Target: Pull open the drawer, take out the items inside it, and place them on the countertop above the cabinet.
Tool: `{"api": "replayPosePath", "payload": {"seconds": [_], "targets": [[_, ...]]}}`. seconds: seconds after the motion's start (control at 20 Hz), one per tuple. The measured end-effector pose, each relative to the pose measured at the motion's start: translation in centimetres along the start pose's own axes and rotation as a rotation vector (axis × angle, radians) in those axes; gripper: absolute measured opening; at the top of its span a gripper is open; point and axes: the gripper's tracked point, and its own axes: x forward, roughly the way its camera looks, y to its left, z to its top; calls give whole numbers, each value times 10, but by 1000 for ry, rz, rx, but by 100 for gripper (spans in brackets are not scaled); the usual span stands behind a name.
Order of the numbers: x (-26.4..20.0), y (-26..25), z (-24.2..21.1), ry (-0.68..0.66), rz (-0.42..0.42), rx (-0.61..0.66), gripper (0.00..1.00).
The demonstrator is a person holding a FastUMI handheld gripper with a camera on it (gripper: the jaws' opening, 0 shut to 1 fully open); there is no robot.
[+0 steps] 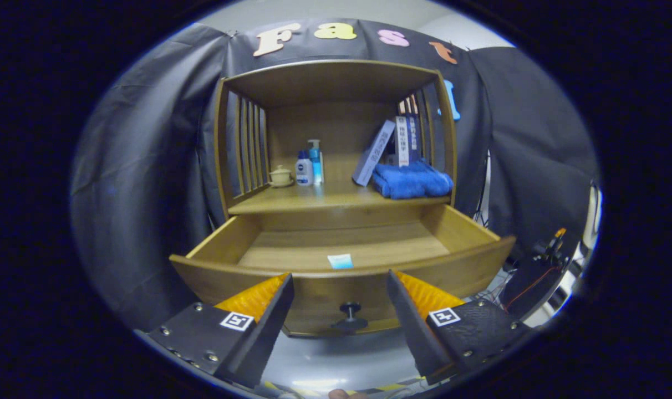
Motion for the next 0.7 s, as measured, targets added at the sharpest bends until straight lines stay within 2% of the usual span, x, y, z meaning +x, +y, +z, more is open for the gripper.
{"api": "replayPosePath", "payload": {"seconds": [0.15,0.3,0.35,0.6,0.7], "targets": [[5,12,29,40,31,28,99],[37,7,39,107,0,15,99],[50,1,37,147,-24,1,99],[124,-4,6,397,-26,46,100],[143,-6,-13,491,-33,23,100]]}}
